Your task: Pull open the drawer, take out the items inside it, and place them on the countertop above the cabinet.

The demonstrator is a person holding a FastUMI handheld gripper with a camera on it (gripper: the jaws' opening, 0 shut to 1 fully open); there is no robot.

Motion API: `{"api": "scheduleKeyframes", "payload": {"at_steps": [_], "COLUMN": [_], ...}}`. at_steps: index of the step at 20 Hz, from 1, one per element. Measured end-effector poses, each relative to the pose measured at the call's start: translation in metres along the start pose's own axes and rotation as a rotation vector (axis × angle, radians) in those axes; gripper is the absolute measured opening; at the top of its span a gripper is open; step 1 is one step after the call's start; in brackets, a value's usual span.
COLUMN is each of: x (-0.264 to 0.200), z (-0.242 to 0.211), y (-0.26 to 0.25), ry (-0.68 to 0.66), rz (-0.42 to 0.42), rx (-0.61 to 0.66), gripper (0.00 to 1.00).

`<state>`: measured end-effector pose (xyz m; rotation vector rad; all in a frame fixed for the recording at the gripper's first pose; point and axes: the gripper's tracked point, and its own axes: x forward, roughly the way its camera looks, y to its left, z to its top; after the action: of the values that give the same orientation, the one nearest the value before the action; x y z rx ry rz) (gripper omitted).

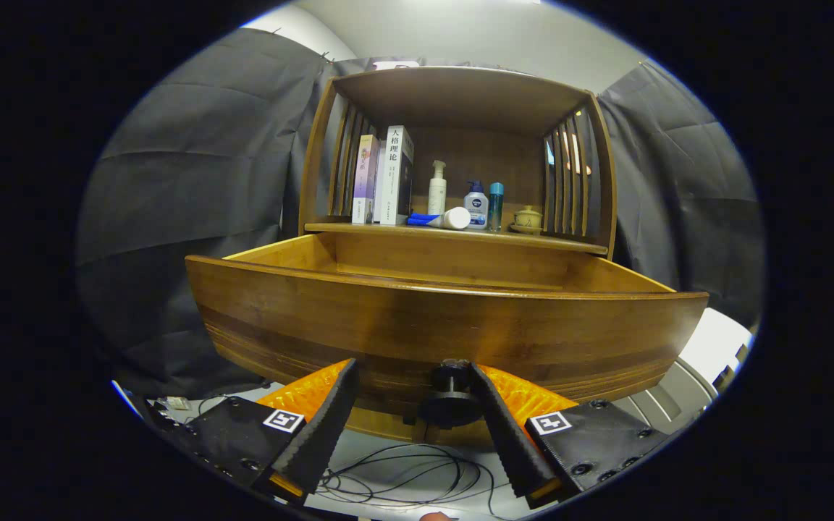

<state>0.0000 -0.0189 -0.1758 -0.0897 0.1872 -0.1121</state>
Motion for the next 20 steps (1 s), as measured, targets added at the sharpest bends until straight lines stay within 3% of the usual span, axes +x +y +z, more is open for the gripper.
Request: {"api": "scheduleKeyframes", "payload": {"at_steps": [20], "x": [0.102], "z": [0.041], "y": [-0.016], "ry": [-0.019], "rz": [-0.026], "rx": [0.033], "gripper": [0.97]}}
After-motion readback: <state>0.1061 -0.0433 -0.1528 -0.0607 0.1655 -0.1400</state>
